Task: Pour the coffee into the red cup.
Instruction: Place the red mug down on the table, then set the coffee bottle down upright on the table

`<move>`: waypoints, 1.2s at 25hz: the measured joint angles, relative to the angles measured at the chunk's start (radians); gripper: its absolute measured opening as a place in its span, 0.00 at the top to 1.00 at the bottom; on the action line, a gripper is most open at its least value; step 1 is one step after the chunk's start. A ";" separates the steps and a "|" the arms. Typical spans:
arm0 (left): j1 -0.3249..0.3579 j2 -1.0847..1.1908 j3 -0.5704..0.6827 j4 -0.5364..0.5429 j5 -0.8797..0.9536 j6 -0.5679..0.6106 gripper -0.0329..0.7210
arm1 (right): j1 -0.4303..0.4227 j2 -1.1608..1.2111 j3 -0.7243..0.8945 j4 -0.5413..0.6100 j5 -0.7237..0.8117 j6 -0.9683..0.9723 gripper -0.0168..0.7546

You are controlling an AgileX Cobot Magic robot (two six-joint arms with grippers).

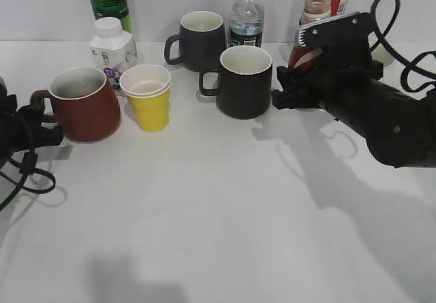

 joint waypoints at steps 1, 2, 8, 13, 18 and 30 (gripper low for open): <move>0.000 -0.003 0.009 0.001 -0.001 0.000 0.51 | 0.000 0.000 0.000 0.000 -0.003 0.001 0.33; 0.000 -0.007 0.017 0.001 -0.006 -0.001 0.51 | 0.000 0.000 0.000 0.000 -0.010 0.001 0.33; 0.000 -0.022 0.070 0.059 -0.024 -0.002 0.51 | 0.000 0.015 0.000 0.000 -0.035 0.028 0.33; 0.000 -0.022 0.091 0.121 -0.025 -0.002 0.51 | 0.000 0.023 0.000 0.033 -0.040 0.043 0.33; 0.000 -0.022 0.139 0.136 -0.025 -0.009 0.51 | 0.000 0.076 0.003 0.073 -0.043 0.047 0.33; 0.000 -0.175 0.232 0.220 -0.024 -0.127 0.51 | 0.000 0.160 0.003 0.045 -0.116 0.171 0.33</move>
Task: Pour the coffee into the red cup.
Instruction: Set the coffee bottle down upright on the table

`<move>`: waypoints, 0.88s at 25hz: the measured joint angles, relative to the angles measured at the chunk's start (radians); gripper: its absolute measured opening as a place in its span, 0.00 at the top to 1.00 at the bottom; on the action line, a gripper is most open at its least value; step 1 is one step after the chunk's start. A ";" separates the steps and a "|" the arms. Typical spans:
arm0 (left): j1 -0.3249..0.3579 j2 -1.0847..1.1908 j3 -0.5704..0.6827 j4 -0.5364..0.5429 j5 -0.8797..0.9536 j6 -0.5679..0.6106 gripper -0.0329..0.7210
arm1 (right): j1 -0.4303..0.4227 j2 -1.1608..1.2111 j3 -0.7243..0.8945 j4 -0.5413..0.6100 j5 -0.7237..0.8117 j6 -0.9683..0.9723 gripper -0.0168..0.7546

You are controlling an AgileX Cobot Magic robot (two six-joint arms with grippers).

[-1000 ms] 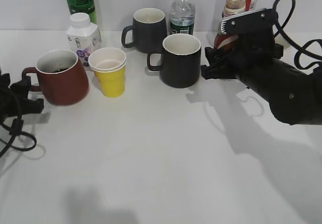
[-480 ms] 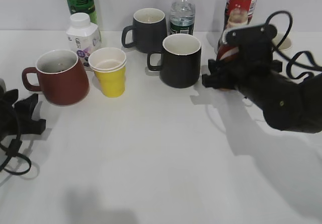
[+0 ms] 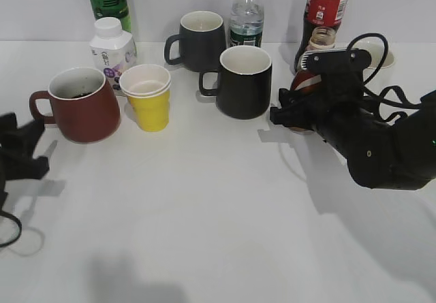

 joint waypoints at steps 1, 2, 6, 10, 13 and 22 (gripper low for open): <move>0.000 -0.028 0.001 0.001 0.007 -0.002 0.51 | 0.000 0.000 0.000 0.000 0.000 0.006 0.33; 0.000 -0.058 0.001 0.001 0.025 -0.002 0.51 | 0.000 0.000 0.000 0.000 0.002 0.008 0.32; 0.000 -0.186 -0.020 -0.006 0.238 -0.011 0.51 | 0.000 -0.007 0.000 -0.001 0.075 0.010 0.23; 0.000 -0.335 -0.106 -0.039 0.588 -0.039 0.51 | 0.000 -0.062 0.000 0.002 0.211 0.011 0.20; 0.000 -0.440 -0.186 -0.069 0.864 -0.044 0.51 | 0.000 -0.122 0.000 0.017 0.309 0.010 0.20; 0.000 -0.690 -0.338 -0.083 1.510 -0.047 0.51 | 0.000 -0.288 0.000 0.188 0.582 -0.158 0.20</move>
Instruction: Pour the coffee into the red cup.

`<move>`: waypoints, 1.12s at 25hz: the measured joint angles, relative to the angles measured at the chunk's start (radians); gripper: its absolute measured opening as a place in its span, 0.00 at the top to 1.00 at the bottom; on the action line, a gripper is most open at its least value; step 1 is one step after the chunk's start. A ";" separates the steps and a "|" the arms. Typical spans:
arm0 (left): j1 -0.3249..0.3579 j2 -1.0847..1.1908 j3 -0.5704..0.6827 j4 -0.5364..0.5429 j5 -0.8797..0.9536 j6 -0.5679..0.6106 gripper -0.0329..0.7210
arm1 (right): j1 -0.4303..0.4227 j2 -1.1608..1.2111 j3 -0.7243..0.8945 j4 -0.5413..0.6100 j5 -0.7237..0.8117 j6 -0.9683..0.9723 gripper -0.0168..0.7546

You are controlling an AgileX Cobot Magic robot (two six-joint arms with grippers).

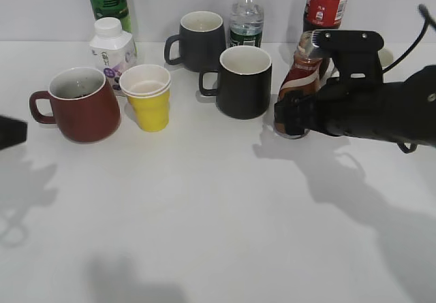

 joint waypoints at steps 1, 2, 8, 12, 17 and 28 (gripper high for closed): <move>0.000 -0.028 -0.008 0.000 0.050 0.000 0.51 | 0.000 -0.015 0.000 0.010 0.032 -0.009 0.20; 0.000 -0.052 -0.015 0.000 0.111 0.000 0.51 | 0.000 -0.030 0.000 0.014 0.068 -0.016 0.20; 0.000 -0.259 -0.059 0.001 0.409 0.000 0.51 | 0.000 -0.138 0.001 0.018 0.283 -0.042 0.20; 0.000 -0.362 -0.064 0.009 0.559 0.000 0.51 | 0.000 -0.212 0.001 -0.015 0.409 -0.045 0.20; 0.000 -0.471 -0.064 0.089 0.774 0.000 0.51 | 0.000 -0.304 0.001 -0.333 0.589 0.098 0.20; 0.000 -0.677 -0.064 0.172 0.914 0.000 0.51 | 0.000 -0.597 0.001 -0.899 1.253 0.697 0.21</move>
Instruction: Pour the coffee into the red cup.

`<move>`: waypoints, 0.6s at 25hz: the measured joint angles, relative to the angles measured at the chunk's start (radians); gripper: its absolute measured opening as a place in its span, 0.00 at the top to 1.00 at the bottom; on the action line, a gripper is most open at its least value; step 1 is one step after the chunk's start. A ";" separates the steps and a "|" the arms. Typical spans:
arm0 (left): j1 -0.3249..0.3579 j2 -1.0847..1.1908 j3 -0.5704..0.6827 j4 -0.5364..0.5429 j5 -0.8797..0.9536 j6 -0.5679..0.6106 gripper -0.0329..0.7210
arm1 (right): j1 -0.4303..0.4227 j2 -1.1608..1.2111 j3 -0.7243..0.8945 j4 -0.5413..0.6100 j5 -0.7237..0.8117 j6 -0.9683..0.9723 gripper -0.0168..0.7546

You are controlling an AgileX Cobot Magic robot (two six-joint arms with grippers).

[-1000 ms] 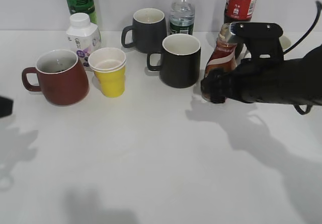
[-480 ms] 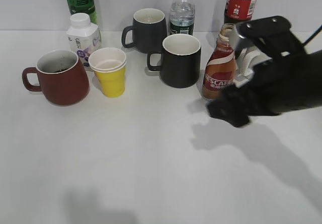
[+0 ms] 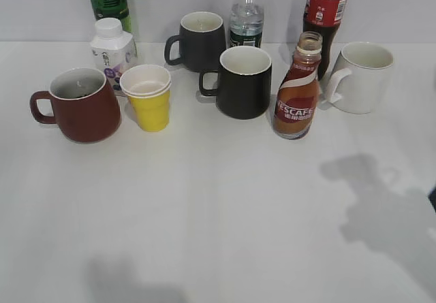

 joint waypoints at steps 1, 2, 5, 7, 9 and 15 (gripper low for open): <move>0.000 -0.023 0.000 0.000 0.000 0.000 0.51 | 0.000 -0.046 0.000 0.038 0.027 -0.006 0.21; 0.000 -0.046 0.000 0.000 0.000 0.000 0.51 | 0.000 -0.090 0.000 0.071 0.043 -0.020 0.21; 0.000 -0.108 0.000 0.004 0.001 0.000 0.51 | 0.000 -0.279 0.000 0.113 0.078 -0.064 0.21; 0.000 -0.146 0.000 0.007 0.002 0.000 0.51 | 0.000 -0.413 0.000 0.118 0.097 -0.084 0.21; 0.000 -0.182 0.000 0.011 0.003 0.000 0.51 | 0.000 -0.525 0.000 0.122 0.121 -0.103 0.21; 0.000 -0.225 0.005 0.013 -0.010 0.010 0.51 | 0.000 -0.844 0.101 0.123 0.142 -0.213 0.21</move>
